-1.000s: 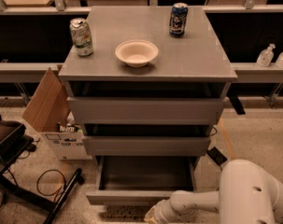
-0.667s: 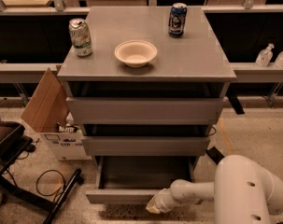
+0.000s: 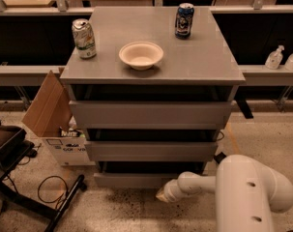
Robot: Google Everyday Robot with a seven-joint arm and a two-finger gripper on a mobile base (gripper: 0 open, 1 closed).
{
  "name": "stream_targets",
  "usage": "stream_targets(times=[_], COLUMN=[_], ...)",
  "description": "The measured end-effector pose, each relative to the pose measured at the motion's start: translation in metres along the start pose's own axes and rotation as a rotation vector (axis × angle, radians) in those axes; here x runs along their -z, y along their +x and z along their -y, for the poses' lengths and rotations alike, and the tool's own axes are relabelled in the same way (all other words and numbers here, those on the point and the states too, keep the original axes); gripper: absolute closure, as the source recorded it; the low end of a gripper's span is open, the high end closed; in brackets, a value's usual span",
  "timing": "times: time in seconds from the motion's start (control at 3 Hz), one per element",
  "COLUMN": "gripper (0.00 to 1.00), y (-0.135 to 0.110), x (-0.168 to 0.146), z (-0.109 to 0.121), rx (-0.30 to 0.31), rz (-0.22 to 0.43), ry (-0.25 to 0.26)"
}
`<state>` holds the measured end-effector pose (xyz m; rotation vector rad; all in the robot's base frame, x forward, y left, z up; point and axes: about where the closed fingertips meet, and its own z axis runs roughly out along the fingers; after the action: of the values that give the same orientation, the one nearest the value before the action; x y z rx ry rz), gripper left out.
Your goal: Close bottom drawer
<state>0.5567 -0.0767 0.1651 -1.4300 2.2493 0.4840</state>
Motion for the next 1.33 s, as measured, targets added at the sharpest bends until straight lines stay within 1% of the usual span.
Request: stream_targets(times=[0.33,0.67,1.0,1.33], gripper=[1.0,1.0,1.0,1.0], y=[-0.008,-0.008,-0.002,-0.001], x=[0.002,0.001,-0.006,-0.007], z=[0.059,0.08,0.095,0.096], rx=[-0.027,-0.046,-0.079,-0.083], rz=[-0.036,-0.047,-0.06,-0.061], ry=[0.085,0.117,0.15,0.153])
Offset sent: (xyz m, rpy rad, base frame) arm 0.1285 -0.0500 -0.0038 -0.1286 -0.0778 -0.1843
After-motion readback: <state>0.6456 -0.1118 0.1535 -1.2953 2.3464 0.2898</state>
